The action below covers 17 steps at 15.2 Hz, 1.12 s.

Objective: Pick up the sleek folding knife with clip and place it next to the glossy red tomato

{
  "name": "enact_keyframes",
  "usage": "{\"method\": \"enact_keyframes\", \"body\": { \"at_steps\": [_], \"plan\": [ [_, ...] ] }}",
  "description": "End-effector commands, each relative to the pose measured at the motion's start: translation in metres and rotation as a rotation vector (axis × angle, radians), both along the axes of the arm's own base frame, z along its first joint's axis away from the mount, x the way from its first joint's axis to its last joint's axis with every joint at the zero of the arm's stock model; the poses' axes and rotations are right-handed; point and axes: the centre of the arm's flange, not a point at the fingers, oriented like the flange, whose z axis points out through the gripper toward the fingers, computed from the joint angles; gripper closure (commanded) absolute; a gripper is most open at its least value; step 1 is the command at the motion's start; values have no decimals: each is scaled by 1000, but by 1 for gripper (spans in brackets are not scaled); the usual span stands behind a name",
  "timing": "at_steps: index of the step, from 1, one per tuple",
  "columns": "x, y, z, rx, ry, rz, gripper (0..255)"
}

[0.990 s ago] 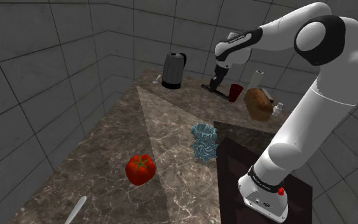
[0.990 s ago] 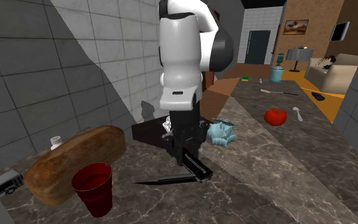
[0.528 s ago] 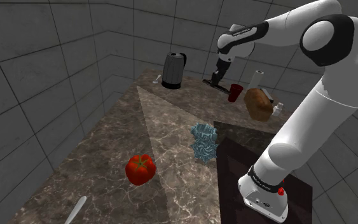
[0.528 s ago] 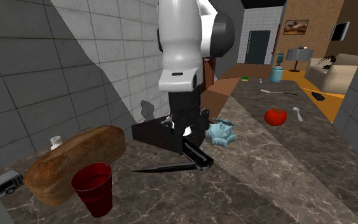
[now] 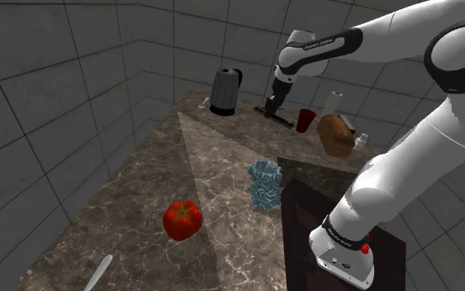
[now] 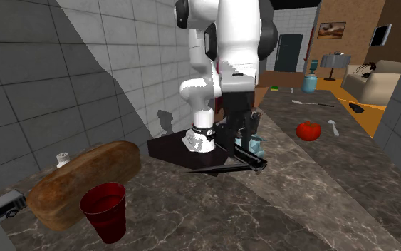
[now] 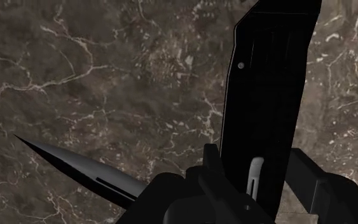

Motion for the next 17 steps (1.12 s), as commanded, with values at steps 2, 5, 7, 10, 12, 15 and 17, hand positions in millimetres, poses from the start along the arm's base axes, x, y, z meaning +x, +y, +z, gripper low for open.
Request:
{"method": "enact_keyframes", "body": {
  "at_steps": [2,5,7,10,12,15,17],
  "plan": [
    [0,39,-2,0,0,-2,255],
    [-1,78,-2,0,0,-2,255],
    [-1,105,-2,0,0,-2,255],
    [-1,144,-2,0,0,-2,255],
    [-2,171,-2,0,0,-2,255],
    [-2,210,-2,0,0,-2,255],
    [-2,237,-2,0,0,-2,255]
  ]
}}
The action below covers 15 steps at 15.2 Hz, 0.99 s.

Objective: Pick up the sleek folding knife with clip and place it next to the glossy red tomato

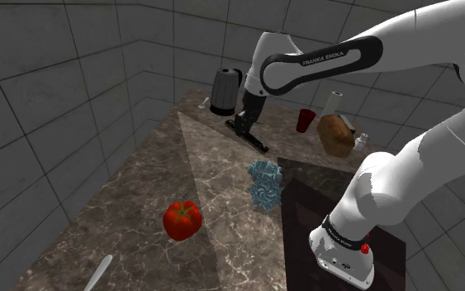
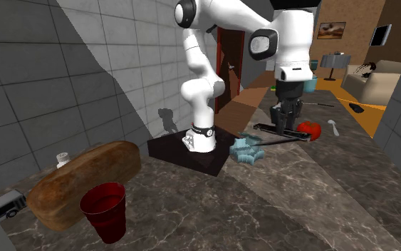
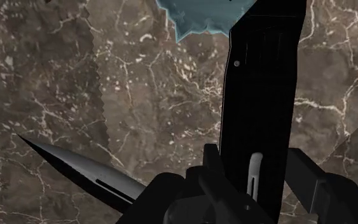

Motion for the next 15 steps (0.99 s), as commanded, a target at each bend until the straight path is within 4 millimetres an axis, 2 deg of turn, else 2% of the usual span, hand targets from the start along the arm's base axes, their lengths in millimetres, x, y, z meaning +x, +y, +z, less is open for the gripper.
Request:
{"method": "enact_keyframes", "body": {
  "at_steps": [1,13,15],
  "plan": [
    [1,27,1,0,0,-2,255],
    [0,186,2,0,0,-2,255],
    [0,186,-9,0,0,-2,255]
  ]
}}
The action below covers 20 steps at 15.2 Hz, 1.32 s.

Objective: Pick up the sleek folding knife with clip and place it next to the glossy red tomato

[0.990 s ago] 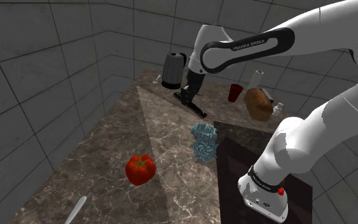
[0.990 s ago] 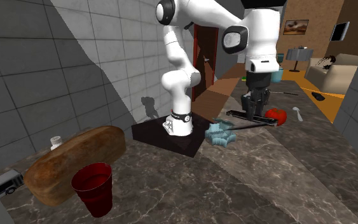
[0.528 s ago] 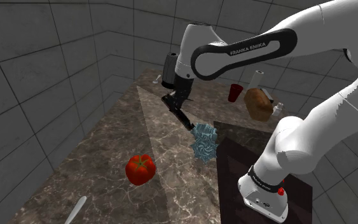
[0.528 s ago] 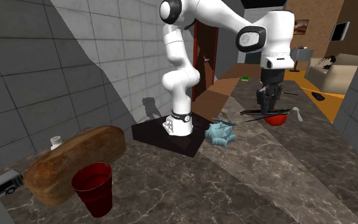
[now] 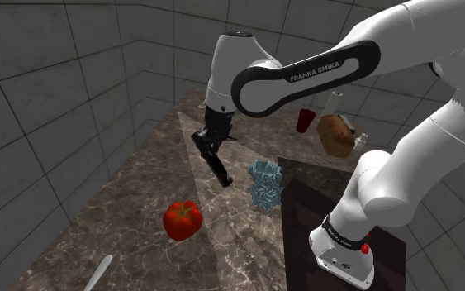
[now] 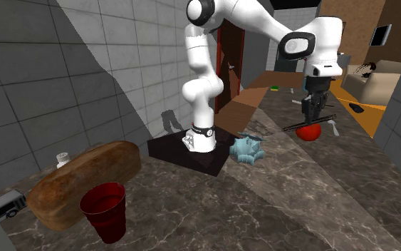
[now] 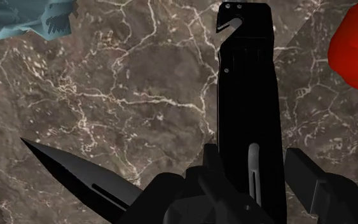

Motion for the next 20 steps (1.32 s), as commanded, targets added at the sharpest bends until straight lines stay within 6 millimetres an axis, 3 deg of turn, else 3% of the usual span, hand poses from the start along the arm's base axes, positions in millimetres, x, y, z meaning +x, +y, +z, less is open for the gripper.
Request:
{"method": "enact_keyframes", "body": {
  "at_steps": [1,20],
  "plan": [
    [-1,2,-11,0,0,-1,255],
    [-1,2,-111,0,0,-1,255]
  ]
}}
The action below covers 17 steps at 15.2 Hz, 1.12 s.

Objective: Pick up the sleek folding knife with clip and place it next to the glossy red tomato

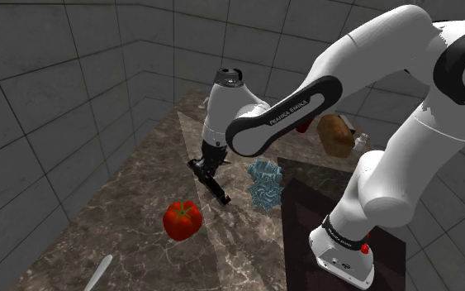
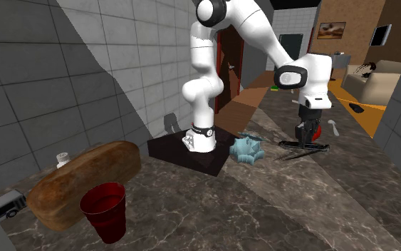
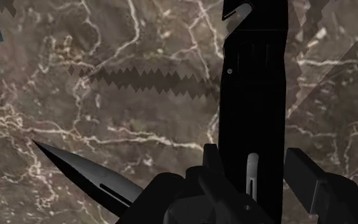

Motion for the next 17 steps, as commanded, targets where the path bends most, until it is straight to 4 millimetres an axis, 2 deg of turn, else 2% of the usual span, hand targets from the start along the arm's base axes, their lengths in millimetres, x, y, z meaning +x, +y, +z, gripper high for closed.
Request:
{"method": "enact_keyframes", "body": {
  "at_steps": [1,6,13,14,17],
  "plan": [
    [1,1,-10,0,0,0,255],
    [1,1,-33,0,0,0,255],
    [1,1,-33,0,0,0,255],
    [0,0,-33,0,0,0,0],
    [0,0,-33,0,0,0,0]
  ]
}}
